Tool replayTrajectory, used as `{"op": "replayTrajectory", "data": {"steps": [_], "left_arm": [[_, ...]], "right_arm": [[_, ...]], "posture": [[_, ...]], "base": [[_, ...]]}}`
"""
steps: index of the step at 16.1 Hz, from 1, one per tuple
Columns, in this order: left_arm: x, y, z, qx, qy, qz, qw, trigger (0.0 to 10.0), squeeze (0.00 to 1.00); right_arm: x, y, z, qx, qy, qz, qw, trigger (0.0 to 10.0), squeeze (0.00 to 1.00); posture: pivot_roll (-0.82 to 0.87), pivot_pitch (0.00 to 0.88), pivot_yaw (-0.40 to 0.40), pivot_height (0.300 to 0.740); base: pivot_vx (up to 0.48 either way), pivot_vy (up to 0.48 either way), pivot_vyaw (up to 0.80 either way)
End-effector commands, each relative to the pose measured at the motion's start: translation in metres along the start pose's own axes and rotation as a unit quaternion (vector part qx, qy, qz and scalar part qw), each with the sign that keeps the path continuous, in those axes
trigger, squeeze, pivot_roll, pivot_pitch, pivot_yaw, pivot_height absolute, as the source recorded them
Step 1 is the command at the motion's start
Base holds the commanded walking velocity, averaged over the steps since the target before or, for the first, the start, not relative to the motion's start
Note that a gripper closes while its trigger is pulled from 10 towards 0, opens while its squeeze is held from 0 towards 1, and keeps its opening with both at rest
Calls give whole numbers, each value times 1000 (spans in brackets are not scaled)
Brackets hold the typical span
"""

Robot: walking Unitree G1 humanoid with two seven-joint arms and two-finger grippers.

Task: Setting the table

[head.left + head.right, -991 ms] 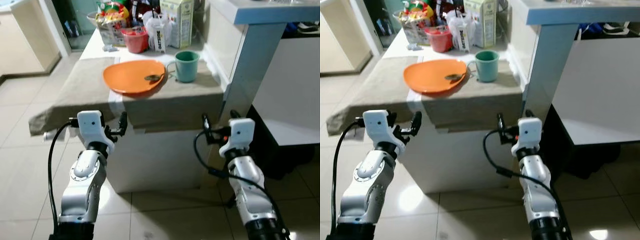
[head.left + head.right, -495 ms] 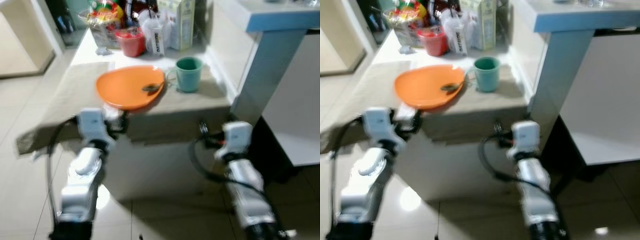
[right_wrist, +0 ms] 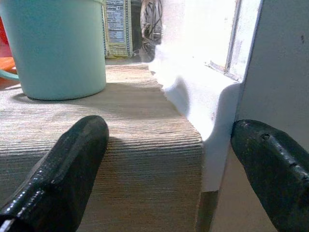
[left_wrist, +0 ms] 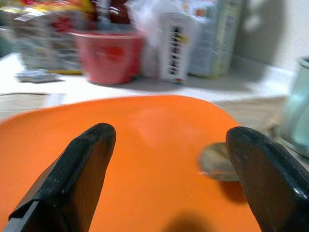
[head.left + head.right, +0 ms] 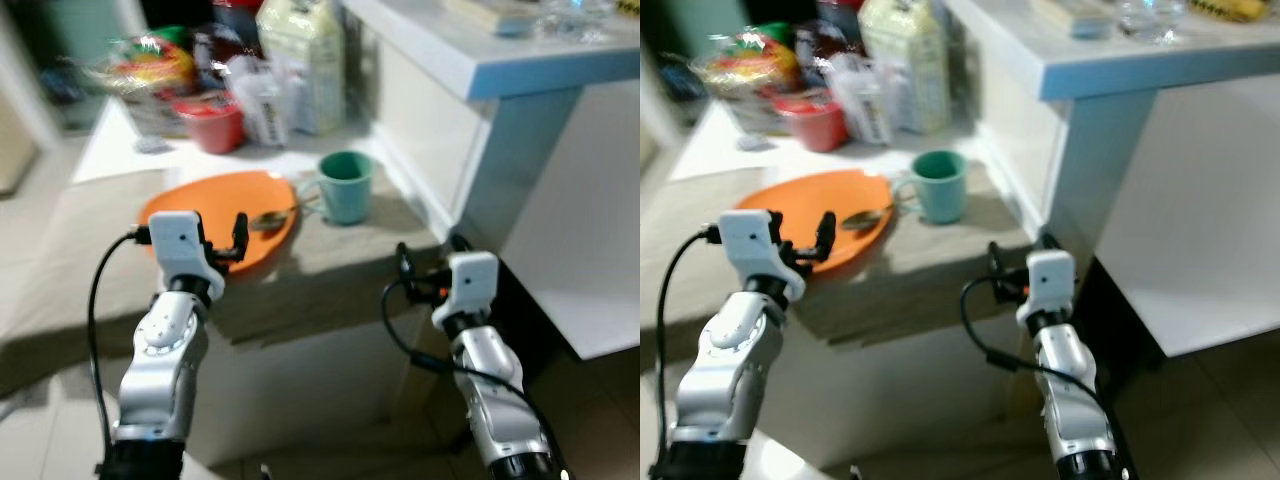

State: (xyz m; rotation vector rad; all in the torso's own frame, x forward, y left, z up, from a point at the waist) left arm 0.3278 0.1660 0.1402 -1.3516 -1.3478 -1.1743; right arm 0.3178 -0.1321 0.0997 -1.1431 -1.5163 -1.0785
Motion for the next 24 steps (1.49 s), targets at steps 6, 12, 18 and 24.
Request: {"op": "replayTrajectory", "data": {"steps": [6,12,18,24], "left_arm": [[11,7,-2,-10,2,-2,1000,10000,0],[3,7,-8,-23,8,24,999,10000,0],[9,44,-29,-121,48,83,988,10000,0],[25,72,-12,-97,-11,139,985,10000,0]], "right_arm": [[16,-3,33,88,29,-20,995,10000,0],[40,-17,18,102,-2,-48,994,10000,0],[47,-15,24,95,8,-49,994,10000,0],[46,-18,25,86,10,-41,995,10000,0]], "posture": [[-136,0,103,740],[-156,0,110,740],[-161,0,123,740],[-181,0,141,740]], "base": [[0,0,0],[0,0,0],[0,0,0],[0,0,0]]}}
Point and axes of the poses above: a point about 5 cm out from each wrist's last joint towards the gripper, its own y axis pointing out of the wrist towards the gripper, its own x axis along the axis of the wrist's last joint, z = x × y, the point moved 4 cm from there along y, pointing out of the wrist towards the gripper, and after that the axes turned 6 degrees about -y, right-handed, at the moved point
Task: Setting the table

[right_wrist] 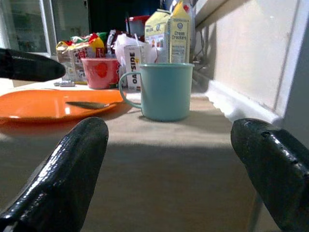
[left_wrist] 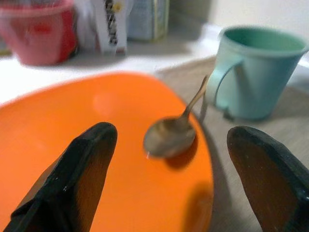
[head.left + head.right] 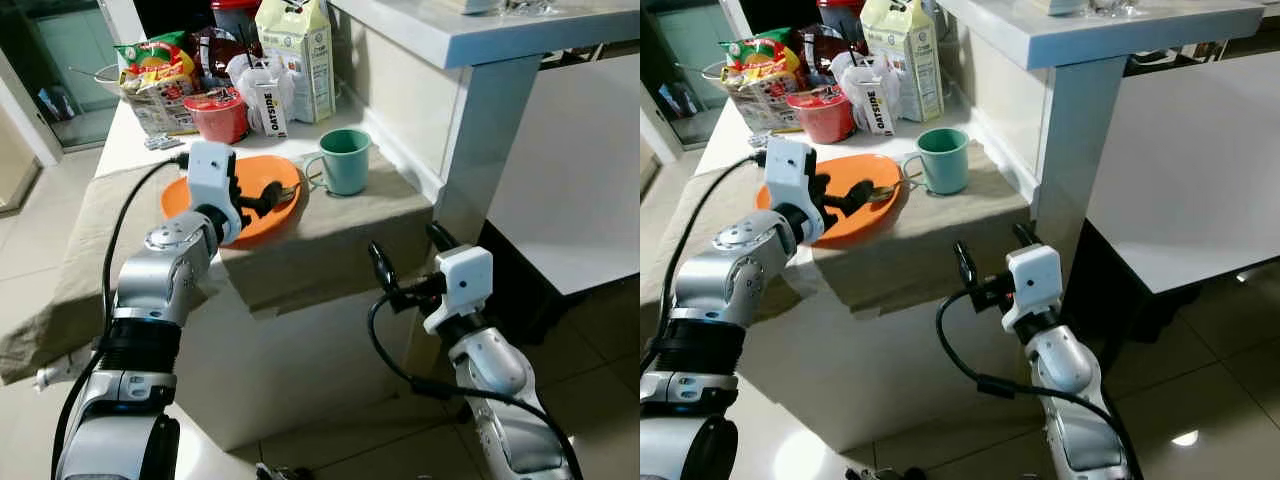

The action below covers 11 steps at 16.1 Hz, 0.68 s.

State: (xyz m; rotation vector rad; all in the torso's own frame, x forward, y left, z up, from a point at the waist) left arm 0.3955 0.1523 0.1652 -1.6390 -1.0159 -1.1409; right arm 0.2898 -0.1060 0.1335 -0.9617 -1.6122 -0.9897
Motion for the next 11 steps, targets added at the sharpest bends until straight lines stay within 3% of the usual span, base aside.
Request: {"op": "replayTrajectory", "data": {"steps": [1,2,5,7,8,11], "left_arm": [[2,3,4,8,-21,6,1000,10000,0],[-4,7,5,12,-53,19,998,10000,0],[-6,13,6,13,-74,28,997,10000,0],[6,18,10,24,-9,-7,1000,10000,0],[14,17,10,24,-1,-29,999,10000,0],[33,3,-2,33,45,-133,990,10000,0]], "right_arm": [[4,1,1,1,-1,-2,1000,10000,0],[4,1,1,2,-1,0,1000,10000,0],[4,0,1,3,-3,1,1000,10000,0],[4,-2,1,3,-5,3,1000,10000,0],[4,-3,0,2,-5,3,1000,10000,0],[7,-5,-1,0,-17,-3,1000,10000,0]], "posture": [[-182,0,139,740],[-184,0,138,740],[-188,0,136,740],[-199,0,143,740],[-203,0,145,740],[-213,0,150,740]], "base": [[0,0,0],[0,0,0],[0,0,0],[0,0,0],[0,0,0],[0,0,0]]}}
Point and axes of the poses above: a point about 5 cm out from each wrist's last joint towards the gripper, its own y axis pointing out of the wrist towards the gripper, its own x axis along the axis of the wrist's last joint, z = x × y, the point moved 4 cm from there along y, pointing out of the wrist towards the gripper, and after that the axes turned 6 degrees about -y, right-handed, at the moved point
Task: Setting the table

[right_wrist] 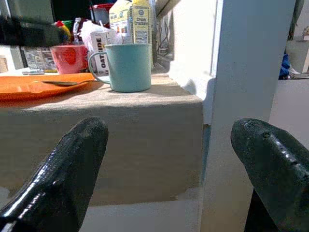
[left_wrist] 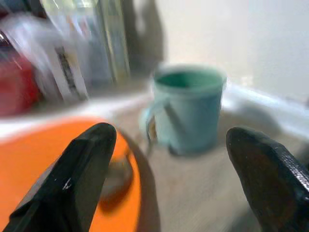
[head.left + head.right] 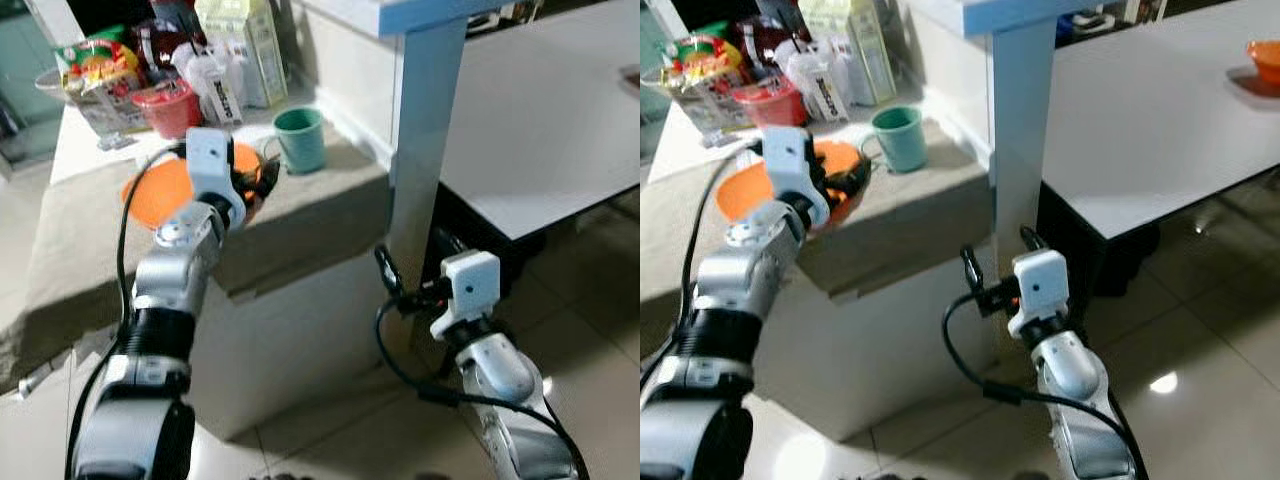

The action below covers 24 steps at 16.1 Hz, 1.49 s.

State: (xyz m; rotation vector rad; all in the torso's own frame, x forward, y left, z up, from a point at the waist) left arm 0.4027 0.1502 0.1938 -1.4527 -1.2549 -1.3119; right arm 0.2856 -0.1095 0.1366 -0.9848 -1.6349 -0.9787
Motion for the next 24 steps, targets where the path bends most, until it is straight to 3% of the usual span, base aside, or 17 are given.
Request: {"op": "replayTrajectory", "data": {"steps": [1,4,5,6,7,9,11,14,16,18,20,22,24], "left_arm": [[3,-20,10,51,-6,-52,997,10000,0],[-9,-54,30,99,-7,-63,993,10000,0],[-20,-81,41,107,3,-41,993,10000,0],[-26,-94,43,109,8,-28,994,10000,0],[-31,-117,45,113,23,-19,993,10000,0],[-20,-153,50,147,47,-48,987,10000,0],[-29,-181,49,189,40,-32,981,10000,0],[-31,-186,51,239,27,-39,970,10000,0],[-31,-186,46,224,27,-38,973,10000,0],[-46,-208,44,198,19,16,980,10000,0],[-51,-217,38,166,-1,44,985,10000,0],[-45,-198,30,163,-6,23,986,10000,0],[-41,-190,28,174,-13,5,985,10000,0]], "right_arm": [[11,1,-2,-2,-20,-22,1000,10000,0],[4,2,-5,0,-19,-12,1000,10000,0],[3,2,-5,1,-21,-9,1000,10000,0],[2,1,-6,2,-23,-8,1000,10000,0],[0,0,-6,2,-28,-7,1000,10000,0],[4,-2,-11,-17,-29,-16,999,10000,0],[8,-7,-8,-18,-22,-23,999,10000,0],[-3,-1,1,8,9,-7,1000,10000,0],[-6,1,-2,11,6,-3,1000,10000,0],[-11,-15,-11,-5,5,19,1000,10000,0],[-19,-27,-9,-6,2,38,999,10000,0],[-26,-29,2,-2,4,35,999,10000,0],[-25,-26,9,7,-6,27,1000,10000,0]], "posture": [[-211,0,141,740],[-188,0,122,740],[-160,0,111,740],[-153,0,110,740],[-143,0,114,740],[-137,0,116,740],[-127,0,113,740],[-79,0,67,740],[-64,0,55,740],[-58,0,58,740],[-67,0,70,740],[-77,0,72,740],[-86,0,70,740]], "base": [[0,0,0],[0,0,0],[0,0,0],[0,0,0],[0,0,0],[0,0,0],[0,0,0],[0,0,0],[0,0,0],[0,0,0],[0,0,0],[0,0,0],[165,0,0]]}}
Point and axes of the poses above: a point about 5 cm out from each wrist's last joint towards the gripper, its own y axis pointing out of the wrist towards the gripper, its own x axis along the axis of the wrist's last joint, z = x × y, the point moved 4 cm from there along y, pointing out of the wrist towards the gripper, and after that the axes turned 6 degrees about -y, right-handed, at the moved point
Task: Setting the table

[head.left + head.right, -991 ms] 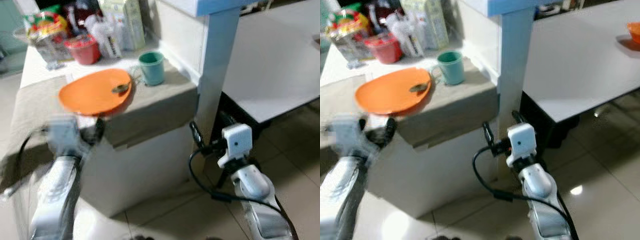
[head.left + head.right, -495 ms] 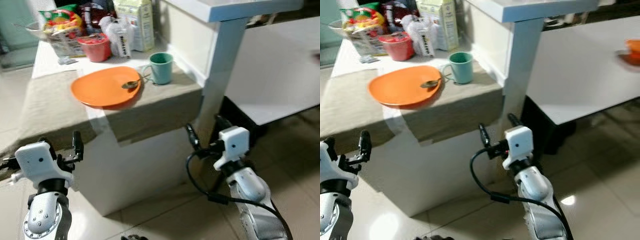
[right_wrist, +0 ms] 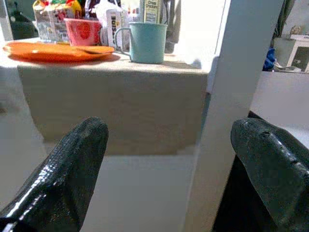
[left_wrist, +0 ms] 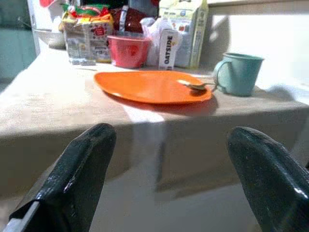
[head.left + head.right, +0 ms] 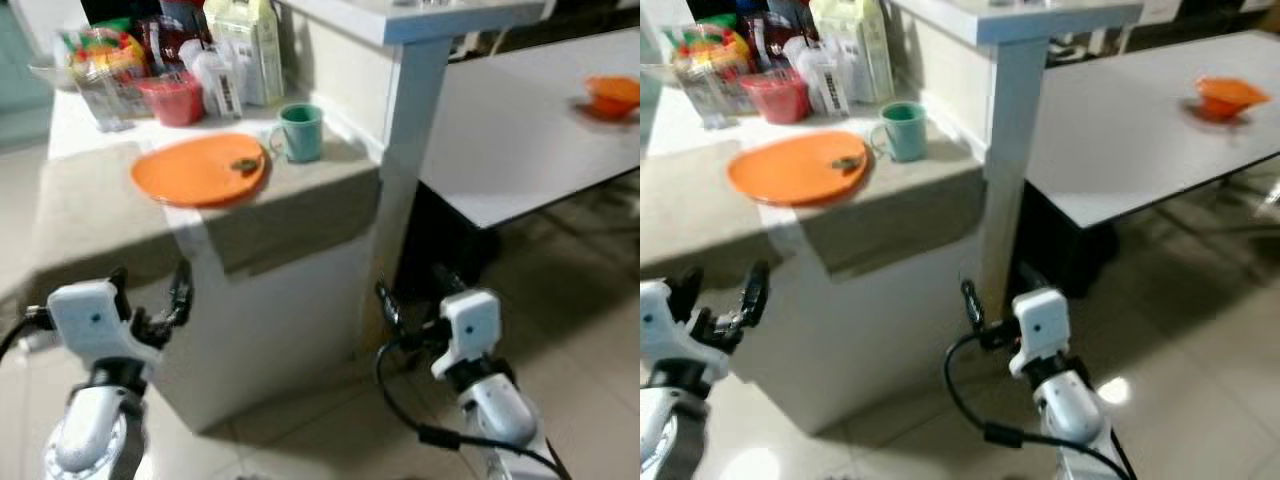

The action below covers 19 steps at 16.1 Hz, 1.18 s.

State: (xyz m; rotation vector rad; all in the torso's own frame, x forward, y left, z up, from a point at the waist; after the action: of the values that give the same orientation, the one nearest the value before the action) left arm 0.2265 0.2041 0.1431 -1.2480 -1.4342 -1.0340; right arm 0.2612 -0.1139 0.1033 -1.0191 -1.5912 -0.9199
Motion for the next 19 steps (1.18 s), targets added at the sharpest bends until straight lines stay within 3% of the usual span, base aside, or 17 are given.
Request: {"op": "replayTrajectory", "data": {"steps": [1,4,8,10,12,14,15,18,19], "left_arm": [[-4,-2,4,15,8,9,1000,10000,0],[-5,0,0,17,1,10,1000,10000,0],[-4,4,-6,12,8,7,1000,10000,0],[0,9,-15,-8,31,-4,999,10000,0],[2,13,-19,-19,36,-10,999,10000,0],[8,24,-33,-55,40,-19,998,10000,0],[10,26,-35,-60,41,-22,997,10000,0],[19,34,-44,-86,53,-37,994,10000,0],[19,35,-44,-85,47,-35,995,10000,0]], "right_arm": [[2,3,0,-1,-11,-6,1000,10000,0],[-11,8,16,3,-10,8,1000,10000,0],[-7,5,41,7,-11,3,1000,10000,0],[8,-8,69,8,-22,-22,999,10000,0],[22,-9,75,-3,-37,-50,998,10000,0],[32,-11,102,-17,-61,-70,996,10000,0],[31,-12,108,-17,-60,-68,996,10000,0],[20,-19,153,-6,-54,-54,997,10000,0],[23,-20,159,-6,-55,-55,997,10000,0]], "posture": [[-87,0,67,740],[-88,0,60,740],[-97,0,60,740],[-100,0,61,740],[-103,0,63,740],[-115,0,71,740],[-117,0,73,740],[-132,0,87,740],[-133,0,89,740]], "base": [[337,0,0],[424,0,500],[480,0,736],[480,0,0],[480,0,0],[480,0,0],[480,0,0],[320,0,0],[0,0,0]]}}
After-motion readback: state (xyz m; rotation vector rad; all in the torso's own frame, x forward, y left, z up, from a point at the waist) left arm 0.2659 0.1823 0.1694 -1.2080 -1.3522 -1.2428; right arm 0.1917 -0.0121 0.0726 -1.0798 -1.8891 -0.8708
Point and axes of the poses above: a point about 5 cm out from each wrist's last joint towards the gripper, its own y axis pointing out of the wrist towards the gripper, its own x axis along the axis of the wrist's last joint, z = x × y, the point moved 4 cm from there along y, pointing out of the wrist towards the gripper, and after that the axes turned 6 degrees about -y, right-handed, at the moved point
